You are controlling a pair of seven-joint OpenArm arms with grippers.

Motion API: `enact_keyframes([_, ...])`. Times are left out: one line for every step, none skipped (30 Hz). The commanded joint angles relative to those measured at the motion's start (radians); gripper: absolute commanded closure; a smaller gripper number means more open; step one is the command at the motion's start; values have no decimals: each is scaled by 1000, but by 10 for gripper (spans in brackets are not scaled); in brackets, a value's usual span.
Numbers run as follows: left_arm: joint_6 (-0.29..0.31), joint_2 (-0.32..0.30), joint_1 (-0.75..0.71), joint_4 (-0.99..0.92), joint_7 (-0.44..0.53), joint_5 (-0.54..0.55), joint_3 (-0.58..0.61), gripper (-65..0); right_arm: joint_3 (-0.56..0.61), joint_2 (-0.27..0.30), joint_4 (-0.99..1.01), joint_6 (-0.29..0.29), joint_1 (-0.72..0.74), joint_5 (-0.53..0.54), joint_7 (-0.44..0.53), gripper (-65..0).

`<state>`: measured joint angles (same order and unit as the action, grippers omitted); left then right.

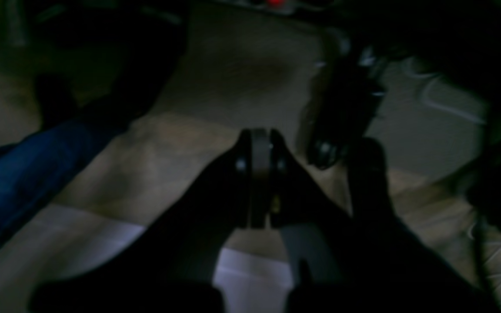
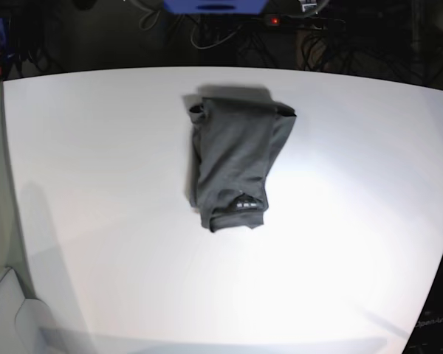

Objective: Layout the t-shirt on the table in an organized manner, then fold the t-shirt properly

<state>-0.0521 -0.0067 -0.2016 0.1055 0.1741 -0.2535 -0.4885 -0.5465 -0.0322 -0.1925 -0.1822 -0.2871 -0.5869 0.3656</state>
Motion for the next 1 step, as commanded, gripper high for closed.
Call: enact_keyframes([-2, -2, 8, -5, 5, 3, 0, -3, 7, -4, -2, -15, -2, 6, 13, -18])
